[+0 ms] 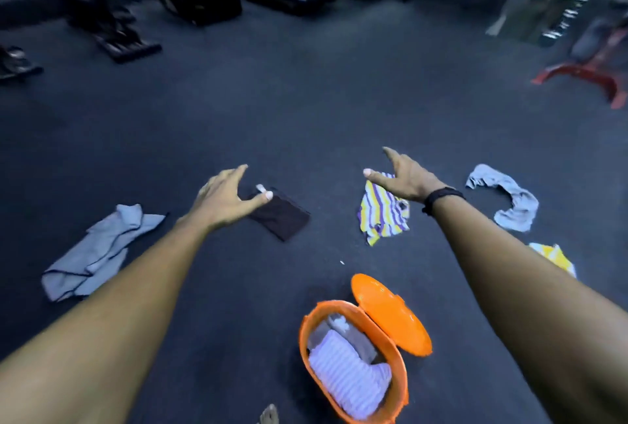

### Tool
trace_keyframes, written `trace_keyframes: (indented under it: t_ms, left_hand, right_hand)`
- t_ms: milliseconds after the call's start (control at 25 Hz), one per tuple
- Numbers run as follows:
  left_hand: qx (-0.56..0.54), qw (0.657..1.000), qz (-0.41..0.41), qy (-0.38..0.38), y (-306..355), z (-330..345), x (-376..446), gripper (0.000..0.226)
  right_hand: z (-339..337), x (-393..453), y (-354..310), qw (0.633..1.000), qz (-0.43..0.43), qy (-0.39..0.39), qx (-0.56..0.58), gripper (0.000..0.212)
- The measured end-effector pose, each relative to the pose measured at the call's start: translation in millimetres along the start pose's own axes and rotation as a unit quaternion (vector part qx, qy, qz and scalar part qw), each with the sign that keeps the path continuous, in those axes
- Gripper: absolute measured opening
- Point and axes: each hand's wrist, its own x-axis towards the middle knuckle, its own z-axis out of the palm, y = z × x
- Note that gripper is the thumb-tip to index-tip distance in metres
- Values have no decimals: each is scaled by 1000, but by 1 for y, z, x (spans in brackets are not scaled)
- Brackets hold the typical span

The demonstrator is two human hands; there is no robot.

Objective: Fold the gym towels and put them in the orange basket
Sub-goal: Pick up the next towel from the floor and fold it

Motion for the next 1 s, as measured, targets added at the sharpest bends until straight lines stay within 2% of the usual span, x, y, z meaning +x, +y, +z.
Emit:
trace_keyframes:
  t_ms: [240,480,760,1000]
  left_hand:
    - [2,987,-140,83,-121,-128,-63,94]
    - [-19,947,-268,174,-267,-244,-125,100]
    - [-39,913,-340,222,-418,-334,-147,98]
    - [-48,914,-346,207,-500,-371,-129,94]
  right_hand:
    - [4,39,-192,985,-156,-50,-48,93]
    - [39,65,-396,950,-302,-64,-54,97]
    - [91,109,-593,926,-369,-74,-30,99]
    - [142,140,-697,918,-383,-98,-44,97]
